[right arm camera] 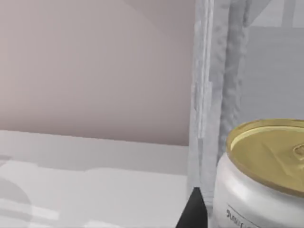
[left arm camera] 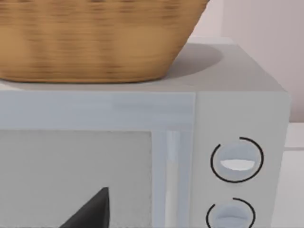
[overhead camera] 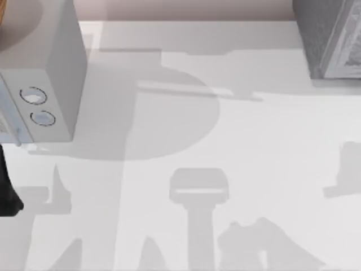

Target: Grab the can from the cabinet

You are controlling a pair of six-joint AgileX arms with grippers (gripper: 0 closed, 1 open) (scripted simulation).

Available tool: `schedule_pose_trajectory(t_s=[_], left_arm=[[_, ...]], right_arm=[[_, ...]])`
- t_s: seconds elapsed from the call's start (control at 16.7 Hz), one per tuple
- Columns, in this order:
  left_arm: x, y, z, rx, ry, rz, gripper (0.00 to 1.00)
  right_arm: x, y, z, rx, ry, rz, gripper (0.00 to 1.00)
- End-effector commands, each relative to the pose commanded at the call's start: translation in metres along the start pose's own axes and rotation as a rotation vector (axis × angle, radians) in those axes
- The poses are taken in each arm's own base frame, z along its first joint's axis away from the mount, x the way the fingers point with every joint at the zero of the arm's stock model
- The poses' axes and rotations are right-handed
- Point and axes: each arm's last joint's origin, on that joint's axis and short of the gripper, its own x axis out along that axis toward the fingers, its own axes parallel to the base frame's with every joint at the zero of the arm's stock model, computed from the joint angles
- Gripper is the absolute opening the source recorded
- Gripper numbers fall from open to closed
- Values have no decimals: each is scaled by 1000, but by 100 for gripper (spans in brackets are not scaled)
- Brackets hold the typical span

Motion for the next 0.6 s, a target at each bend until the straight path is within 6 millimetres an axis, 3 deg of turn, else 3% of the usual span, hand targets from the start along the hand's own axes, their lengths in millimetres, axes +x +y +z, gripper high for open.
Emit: schedule_pose_trajectory(t_s=[0.3,0.6], left_arm=[[0,0,0,0,0,0,100],[0,0,0,0,0,0,100]], right_arm=[[51,-27,9,-7,-11,169,0],[103,-69,-26,-7,-3,341,0]])
